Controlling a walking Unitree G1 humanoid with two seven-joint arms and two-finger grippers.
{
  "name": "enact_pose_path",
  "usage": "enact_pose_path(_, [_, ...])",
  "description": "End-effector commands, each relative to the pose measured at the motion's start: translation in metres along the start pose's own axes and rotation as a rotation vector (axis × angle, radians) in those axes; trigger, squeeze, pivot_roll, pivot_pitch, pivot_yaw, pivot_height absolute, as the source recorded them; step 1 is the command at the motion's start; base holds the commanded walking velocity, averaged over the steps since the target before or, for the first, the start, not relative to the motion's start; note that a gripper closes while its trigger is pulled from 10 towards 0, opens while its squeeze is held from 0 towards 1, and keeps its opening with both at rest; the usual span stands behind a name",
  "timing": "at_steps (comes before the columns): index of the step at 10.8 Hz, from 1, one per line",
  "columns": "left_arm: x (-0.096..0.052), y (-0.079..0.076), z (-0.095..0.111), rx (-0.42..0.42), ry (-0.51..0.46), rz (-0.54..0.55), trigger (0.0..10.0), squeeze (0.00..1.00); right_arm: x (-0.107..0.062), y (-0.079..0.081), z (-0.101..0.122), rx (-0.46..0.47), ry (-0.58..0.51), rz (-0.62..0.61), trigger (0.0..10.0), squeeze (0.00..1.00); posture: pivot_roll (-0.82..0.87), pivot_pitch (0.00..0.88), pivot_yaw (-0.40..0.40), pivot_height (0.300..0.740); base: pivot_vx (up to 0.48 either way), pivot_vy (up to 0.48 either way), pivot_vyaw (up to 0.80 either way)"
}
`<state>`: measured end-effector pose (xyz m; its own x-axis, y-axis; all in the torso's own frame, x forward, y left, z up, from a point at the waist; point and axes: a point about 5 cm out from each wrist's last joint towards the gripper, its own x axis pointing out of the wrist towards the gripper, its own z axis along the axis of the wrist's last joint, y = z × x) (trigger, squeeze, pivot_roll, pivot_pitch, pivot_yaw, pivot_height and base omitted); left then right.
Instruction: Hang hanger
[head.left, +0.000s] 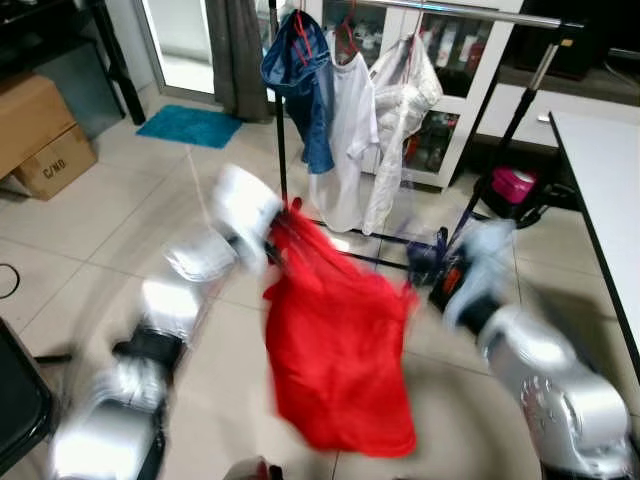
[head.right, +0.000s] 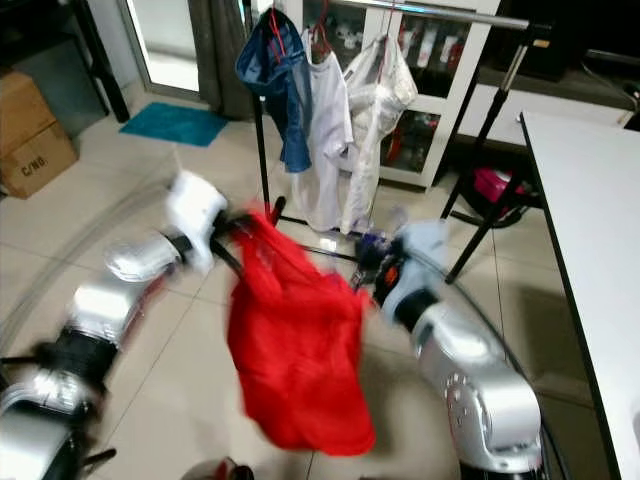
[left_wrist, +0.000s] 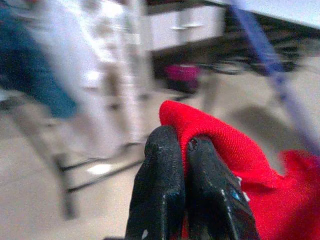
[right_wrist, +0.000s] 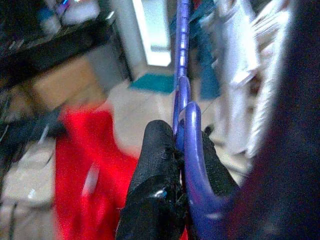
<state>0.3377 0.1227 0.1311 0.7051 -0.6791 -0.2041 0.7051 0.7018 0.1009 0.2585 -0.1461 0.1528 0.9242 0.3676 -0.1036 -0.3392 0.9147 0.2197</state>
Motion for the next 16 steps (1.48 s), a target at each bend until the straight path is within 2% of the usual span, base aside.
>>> enact_pose_path(1, [-0.007, -0.007, 0.014, 0.024, -0.043, -0.096, 0.0, 0.0, 0.001, -0.007, 0.004, 0.034, -0.066, -0.07, 0.0, 0.0, -0.04, 0.008, 0.007, 0.74, 0.0, 0.0, 0.0])
enact_pose_path(2, [-0.019, -0.016, 0.005, 0.019, -0.012, -0.182, 0.0, 0.0, 0.004, -0.009, 0.008, 0.07, -0.136, -0.129, 0.0, 0.0, -0.04, 0.013, 0.007, 0.74, 0.0, 0.0, 0.0])
enact_pose_path(3, [-0.041, -0.02, -0.005, -0.004, 0.03, -0.242, 0.0, 0.0, 0.005, -0.018, 0.016, 0.097, -0.227, -0.243, 0.0, 0.0, -0.04, 0.02, 0.006, 0.74, 0.0, 0.0, 0.0])
enact_pose_path(4, [-0.054, -0.021, -0.005, -0.024, 0.035, -0.225, 0.0, 0.0, 0.004, -0.026, 0.016, 0.083, -0.234, -0.304, 0.0, 0.0, -0.03, 0.02, 0.004, 0.74, 0.0, 0.0, 0.0])
enact_pose_path(5, [-0.06, -0.015, -0.004, -0.049, 0.024, -0.124, 0.0, 0.0, 0.0, -0.031, 0.01, 0.036, -0.174, -0.335, 5.4, 0.0, -0.03, 0.021, 0.008, 0.74, 0.0, 0.0, 0.0])
enact_pose_path(6, [-0.067, -0.01, 0.001, -0.067, -0.007, -0.013, 4.7, 0.0, -0.006, -0.032, -0.003, 0.051, -0.1, -0.34, 10.0, 0.0, -0.03, 0.029, 0.013, 0.74, 0.0, 0.0, 0.0])
enact_pose_path(7, [-0.067, -0.006, 0.002, -0.083, -0.014, 0.151, 10.0, 0.0, -0.015, -0.029, -0.012, 0.006, -0.043, -0.325, 10.0, 0.0, -0.03, 0.048, 0.019, 0.74, 0.0, 0.0, 0.0])
enact_pose_path(8, [-0.062, -0.013, 0.006, -0.108, -0.037, 0.256, 10.0, 0.0, -0.026, -0.025, -0.018, -0.001, -0.04, -0.354, 10.0, 0.0, -0.03, 0.051, 0.012, 0.74, 0.0, 0.0, -0.8])
enact_pose_path(10, [-0.058, -0.018, 0.012, -0.097, -0.053, 0.353, 10.0, 0.0, -0.032, -0.019, -0.015, 0.05, -0.061, -0.365, 10.0, 0.0, -0.04, 0.048, 0.004, 0.74, 0.0, 0.0, -0.8])
enact_pose_path(12, [-0.051, -0.023, 0.014, -0.101, -0.045, 0.363, 10.0, 0.0, -0.03, -0.013, -0.015, 0.084, -0.071, -0.378, 10.0, 0.0, -0.03, 0.069, 0.018, 0.74, 0.0, 0.0, -0.8])
enact_pose_path(13, [-0.049, -0.024, 0.015, -0.071, -0.029, 0.36, 10.0, 0.0, -0.028, -0.009, -0.017, 0.072, -0.053, -0.354, 10.0, 0.0, -0.03, 0.065, 0.014, 0.74, 0.0, 0.0, -0.8])
enact_pose_path(14, [-0.051, -0.024, 0.014, -0.08, -0.024, 0.381, 10.0, 0.0, -0.031, -0.008, -0.02, 0.07, -0.043, -0.381, 10.0, 0.0, -0.03, 0.06, 0.013, 0.74, 0.0, 0.0, -0.8])
enact_pose_path(15, [-0.049, -0.026, 0.016, -0.078, -0.03, 0.369, 10.0, 0.0, -0.031, -0.012, -0.02, 0.047, -0.057, -0.449, 10.0, 0.0, -0.03, 0.067, 0.023, 0.74, 0.0, 0.0, -0.79])
enact_pose_path(16, [-0.047, -0.027, 0.016, -0.077, -0.029, 0.378, 10.0, 0.0, -0.03, -0.014, -0.019, 0.042, -0.064, -0.466, 10.0, 0.0, -0.03, 0.067, 0.023, 0.74, 0.0, 0.0, -0.79])
